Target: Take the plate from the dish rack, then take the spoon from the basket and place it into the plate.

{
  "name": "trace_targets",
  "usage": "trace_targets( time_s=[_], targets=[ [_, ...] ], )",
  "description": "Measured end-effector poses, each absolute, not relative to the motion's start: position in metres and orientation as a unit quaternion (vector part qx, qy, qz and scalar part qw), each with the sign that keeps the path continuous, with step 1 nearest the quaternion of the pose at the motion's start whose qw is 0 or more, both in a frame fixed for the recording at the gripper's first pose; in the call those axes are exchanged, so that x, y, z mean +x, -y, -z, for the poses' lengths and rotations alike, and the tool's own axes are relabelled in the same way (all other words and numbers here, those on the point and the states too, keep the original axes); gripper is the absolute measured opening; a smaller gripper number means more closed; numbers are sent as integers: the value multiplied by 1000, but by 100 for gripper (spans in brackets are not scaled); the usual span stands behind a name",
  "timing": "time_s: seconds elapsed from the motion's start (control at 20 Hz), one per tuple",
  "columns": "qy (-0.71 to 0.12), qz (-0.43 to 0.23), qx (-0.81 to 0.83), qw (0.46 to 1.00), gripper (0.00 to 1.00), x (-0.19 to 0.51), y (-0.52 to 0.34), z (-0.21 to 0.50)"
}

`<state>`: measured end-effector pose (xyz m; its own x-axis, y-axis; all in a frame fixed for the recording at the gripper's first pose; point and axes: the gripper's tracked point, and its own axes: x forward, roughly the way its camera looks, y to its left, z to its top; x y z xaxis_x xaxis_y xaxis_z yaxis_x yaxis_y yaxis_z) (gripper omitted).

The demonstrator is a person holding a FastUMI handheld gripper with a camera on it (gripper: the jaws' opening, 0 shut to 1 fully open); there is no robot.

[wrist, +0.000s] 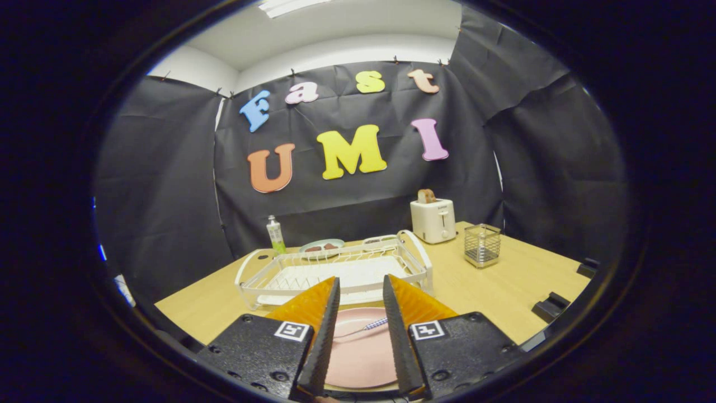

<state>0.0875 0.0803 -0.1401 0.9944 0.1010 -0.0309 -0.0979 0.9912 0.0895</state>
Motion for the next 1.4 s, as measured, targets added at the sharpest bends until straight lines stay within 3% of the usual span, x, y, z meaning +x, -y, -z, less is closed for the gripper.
trace_targets(
  time_s=[0.35, 0.9, 1.4],
  targets=[
    [-27, -52, 71, 996, 100, 64, -48, 105],
    [34, -39, 43, 998, 100, 8, 3, 27],
    [16, -26, 23, 999, 100, -3, 19, 30]
  ],
)
